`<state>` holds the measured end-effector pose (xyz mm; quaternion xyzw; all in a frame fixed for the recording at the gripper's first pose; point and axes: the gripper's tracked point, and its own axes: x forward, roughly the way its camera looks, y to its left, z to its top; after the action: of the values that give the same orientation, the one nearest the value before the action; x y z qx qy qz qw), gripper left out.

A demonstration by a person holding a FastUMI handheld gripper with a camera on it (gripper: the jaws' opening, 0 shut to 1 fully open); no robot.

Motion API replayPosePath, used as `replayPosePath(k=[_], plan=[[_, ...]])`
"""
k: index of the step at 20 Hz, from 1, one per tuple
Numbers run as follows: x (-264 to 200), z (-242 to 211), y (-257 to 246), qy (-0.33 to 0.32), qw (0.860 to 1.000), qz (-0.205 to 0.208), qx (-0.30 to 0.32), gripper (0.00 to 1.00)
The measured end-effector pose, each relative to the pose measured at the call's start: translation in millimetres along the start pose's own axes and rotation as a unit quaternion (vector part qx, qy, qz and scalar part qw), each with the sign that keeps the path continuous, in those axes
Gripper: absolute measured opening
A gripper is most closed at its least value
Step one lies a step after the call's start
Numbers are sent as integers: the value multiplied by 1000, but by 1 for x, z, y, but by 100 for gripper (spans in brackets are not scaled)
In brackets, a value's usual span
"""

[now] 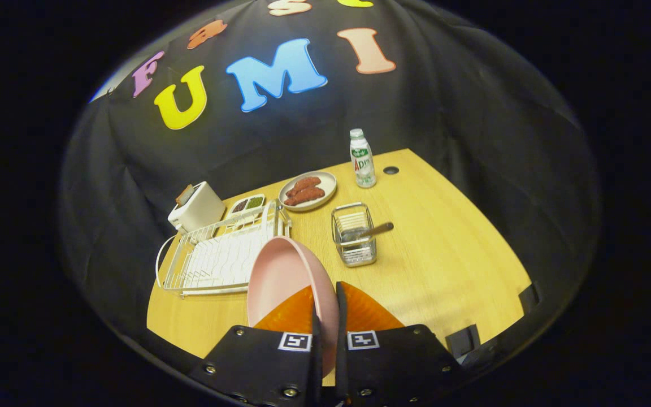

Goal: Take the plate from the dish rack, then take the spoon from the basket and place it into the plate.

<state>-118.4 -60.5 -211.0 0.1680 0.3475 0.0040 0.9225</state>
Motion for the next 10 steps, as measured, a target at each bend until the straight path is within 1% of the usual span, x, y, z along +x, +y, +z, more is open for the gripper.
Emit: replayPosePath(k=[3, 6, 10], plan=[[17, -33, -4, 34, 998, 26, 49, 9], [37, -55, -5, 57, 995, 43, 66, 9], [56, -71, 3, 77, 990, 74, 87, 9]])
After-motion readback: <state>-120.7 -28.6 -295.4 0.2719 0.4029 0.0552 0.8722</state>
